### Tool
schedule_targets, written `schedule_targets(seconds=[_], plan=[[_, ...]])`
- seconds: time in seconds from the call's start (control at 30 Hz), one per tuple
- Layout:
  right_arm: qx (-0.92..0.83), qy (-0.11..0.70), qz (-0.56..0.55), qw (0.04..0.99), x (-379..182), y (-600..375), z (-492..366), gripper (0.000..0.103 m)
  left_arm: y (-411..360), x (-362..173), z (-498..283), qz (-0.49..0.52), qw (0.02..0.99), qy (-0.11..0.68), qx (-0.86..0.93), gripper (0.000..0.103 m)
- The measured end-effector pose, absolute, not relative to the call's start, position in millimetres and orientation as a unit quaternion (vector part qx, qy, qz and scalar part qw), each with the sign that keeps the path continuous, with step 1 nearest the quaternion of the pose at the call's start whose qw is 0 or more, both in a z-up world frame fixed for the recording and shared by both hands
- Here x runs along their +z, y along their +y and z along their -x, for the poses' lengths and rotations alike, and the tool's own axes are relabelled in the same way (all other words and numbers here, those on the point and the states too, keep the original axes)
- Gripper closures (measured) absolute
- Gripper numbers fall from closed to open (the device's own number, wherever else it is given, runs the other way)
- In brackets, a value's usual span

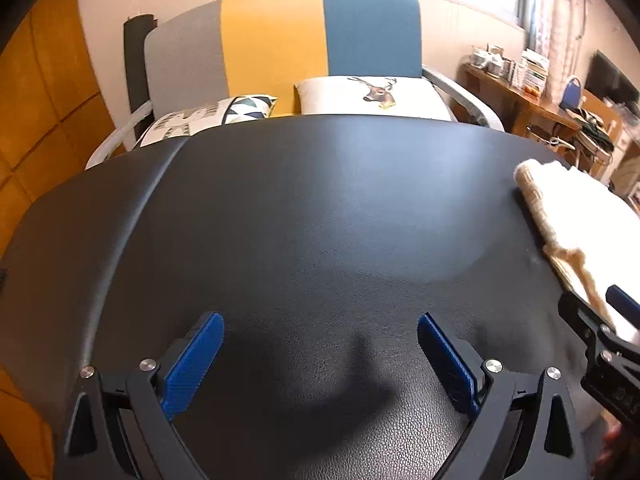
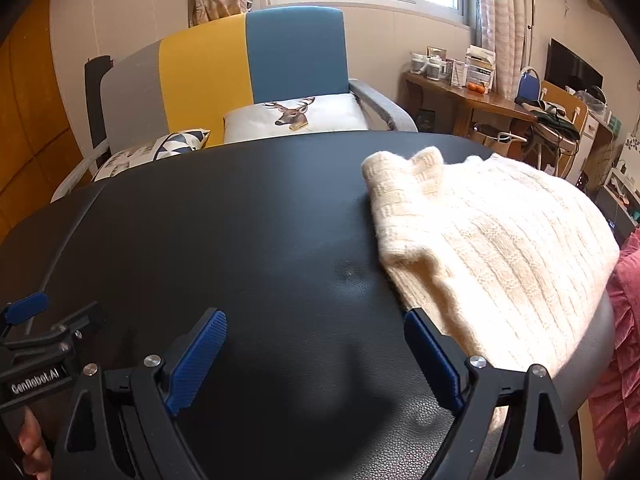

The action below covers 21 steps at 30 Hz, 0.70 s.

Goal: Fold clothes
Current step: 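Move both grippers toward the cream sweater on the black table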

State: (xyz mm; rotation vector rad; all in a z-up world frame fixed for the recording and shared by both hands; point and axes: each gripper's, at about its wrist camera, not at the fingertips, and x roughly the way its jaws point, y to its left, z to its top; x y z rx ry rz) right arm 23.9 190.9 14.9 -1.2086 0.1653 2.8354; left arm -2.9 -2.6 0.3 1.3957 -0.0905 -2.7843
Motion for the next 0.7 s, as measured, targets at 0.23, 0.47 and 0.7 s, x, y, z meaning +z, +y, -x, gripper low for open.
schedule_targets(seconds=[0.23, 0.47, 0.7], plan=[[0.916, 0.056, 0.396, 0.032, 16, 186, -20, 0.011, -21, 3, 23, -0.468, -0.005, -0.007, -0.884, 0.004], [0.913, 0.036, 0.403, 0.055, 18, 188, -16, 0.011, -5, -2, 2, -0.461, 0.019, -0.007, -0.887, 0.004], [0.910, 0.032, 0.406, 0.076, 19, 193, -17, 0.011, 6, -4, -2, -0.465, 0.007, -0.007, -0.885, 0.004]])
